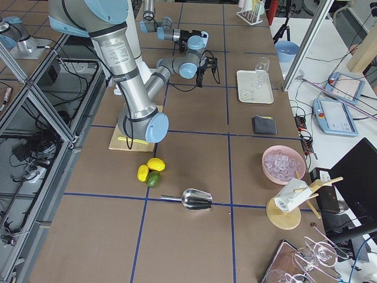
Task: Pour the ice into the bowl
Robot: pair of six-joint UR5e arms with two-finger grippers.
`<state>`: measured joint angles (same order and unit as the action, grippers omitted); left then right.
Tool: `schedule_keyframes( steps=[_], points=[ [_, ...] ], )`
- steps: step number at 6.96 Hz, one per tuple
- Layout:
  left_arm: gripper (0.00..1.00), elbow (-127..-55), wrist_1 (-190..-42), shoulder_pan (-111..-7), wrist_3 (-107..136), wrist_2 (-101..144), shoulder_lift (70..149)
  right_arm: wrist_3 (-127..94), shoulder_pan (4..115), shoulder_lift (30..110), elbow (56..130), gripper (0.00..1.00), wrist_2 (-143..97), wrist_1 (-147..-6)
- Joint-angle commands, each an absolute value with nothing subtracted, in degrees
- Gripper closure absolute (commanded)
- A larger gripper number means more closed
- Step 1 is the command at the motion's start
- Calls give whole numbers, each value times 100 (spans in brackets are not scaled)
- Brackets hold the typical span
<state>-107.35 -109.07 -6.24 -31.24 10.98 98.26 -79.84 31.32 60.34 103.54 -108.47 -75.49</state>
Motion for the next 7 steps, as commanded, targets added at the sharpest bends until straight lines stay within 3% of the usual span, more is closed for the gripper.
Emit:
schedule_keyframes(
  steps=[1,7],
  points=[
    [100,-10941,-10977,-633,-3129,1151,9826,-7998,3120,6029,10345,0,-10846,-7550],
    [100,-11979,-10986,-834,-2405,2835,9738,-7998,3067,5968,10353,0,-10846,-7532]
  ],
)
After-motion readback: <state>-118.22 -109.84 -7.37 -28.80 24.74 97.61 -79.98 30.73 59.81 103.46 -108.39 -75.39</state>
